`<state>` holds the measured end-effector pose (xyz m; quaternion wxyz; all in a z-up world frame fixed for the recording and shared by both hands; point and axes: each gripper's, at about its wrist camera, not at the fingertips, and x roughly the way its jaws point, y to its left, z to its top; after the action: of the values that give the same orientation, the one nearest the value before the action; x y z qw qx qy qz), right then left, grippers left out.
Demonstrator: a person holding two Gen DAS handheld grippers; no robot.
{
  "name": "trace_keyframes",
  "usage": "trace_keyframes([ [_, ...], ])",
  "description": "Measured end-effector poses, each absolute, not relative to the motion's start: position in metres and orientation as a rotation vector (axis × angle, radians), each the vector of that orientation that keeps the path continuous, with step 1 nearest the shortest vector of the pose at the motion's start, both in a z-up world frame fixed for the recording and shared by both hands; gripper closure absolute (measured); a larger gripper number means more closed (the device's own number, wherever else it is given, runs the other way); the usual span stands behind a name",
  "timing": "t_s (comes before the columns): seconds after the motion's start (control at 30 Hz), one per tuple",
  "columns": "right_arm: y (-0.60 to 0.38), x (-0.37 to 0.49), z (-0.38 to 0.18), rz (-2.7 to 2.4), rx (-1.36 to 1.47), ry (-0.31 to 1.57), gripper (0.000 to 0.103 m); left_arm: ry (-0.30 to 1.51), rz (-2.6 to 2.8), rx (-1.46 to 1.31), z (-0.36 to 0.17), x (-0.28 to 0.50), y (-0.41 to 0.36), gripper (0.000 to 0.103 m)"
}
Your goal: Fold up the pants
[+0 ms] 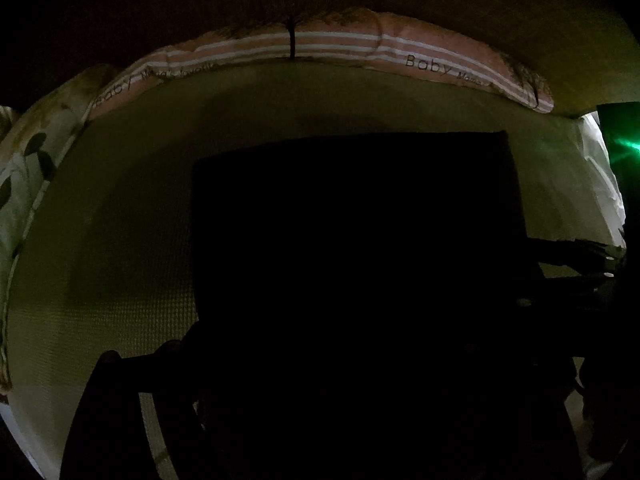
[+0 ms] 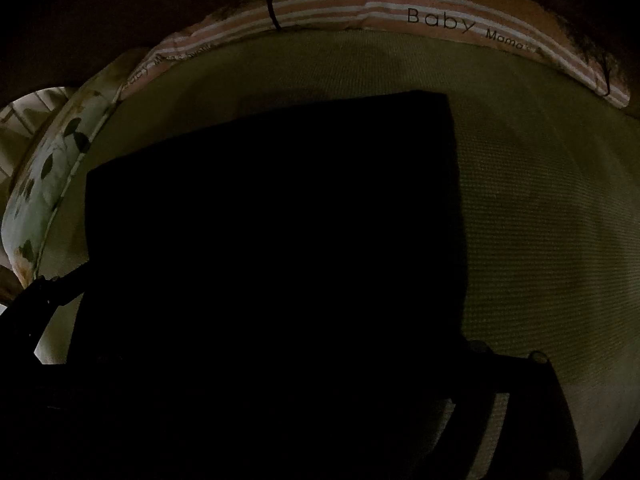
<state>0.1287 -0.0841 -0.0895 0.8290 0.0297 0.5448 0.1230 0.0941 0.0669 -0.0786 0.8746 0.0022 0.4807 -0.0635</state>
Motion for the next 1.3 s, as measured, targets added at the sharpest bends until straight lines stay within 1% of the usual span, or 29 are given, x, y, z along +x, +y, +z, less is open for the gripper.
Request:
trace_keyframes([
  [0.4, -0.087, 0.131, -0.089, 0.263, 0.081, 1.170, 0.016, 1.034, -0.121, -0.063, -0.077, 0.096, 0.074, 0.020],
  [0.6, -0.088, 0.134, -0.088, 0.248, 0.106, 1.188, 0.016, 1.056, -0.092, -0.159, -0.070, 0.093, 0.087, 0.020],
  [0.7, -0.092, 0.130, -0.086, 0.240, 0.121, 1.196, 0.017, 1.050, -0.051, -0.144, -0.069, 0.084, 0.094, 0.020],
  [0.77, -0.096, 0.124, -0.085, 0.237, 0.130, 1.206, 0.017, 1.065, -0.011, -0.137, -0.072, 0.079, 0.103, 0.020],
  [0.87, -0.100, 0.111, -0.083, 0.242, 0.104, 1.208, 0.017, 1.110, 0.004, -0.209, -0.085, 0.070, 0.122, 0.020],
  [0.93, -0.101, 0.101, -0.082, 0.245, 0.073, 1.210, 0.017, 1.107, -0.006, -0.253, -0.090, 0.062, 0.130, 0.020],
  [1.1, -0.104, 0.072, -0.082, 0.244, -0.016, 1.213, 0.017, 1.059, 0.003, -0.159, -0.087, 0.052, 0.121, 0.019],
  [1.3, -0.116, 0.056, -0.092, 0.236, 0.025, 1.223, 0.017, 1.038, 0.018, -0.128, -0.089, 0.049, 0.120, 0.013],
])
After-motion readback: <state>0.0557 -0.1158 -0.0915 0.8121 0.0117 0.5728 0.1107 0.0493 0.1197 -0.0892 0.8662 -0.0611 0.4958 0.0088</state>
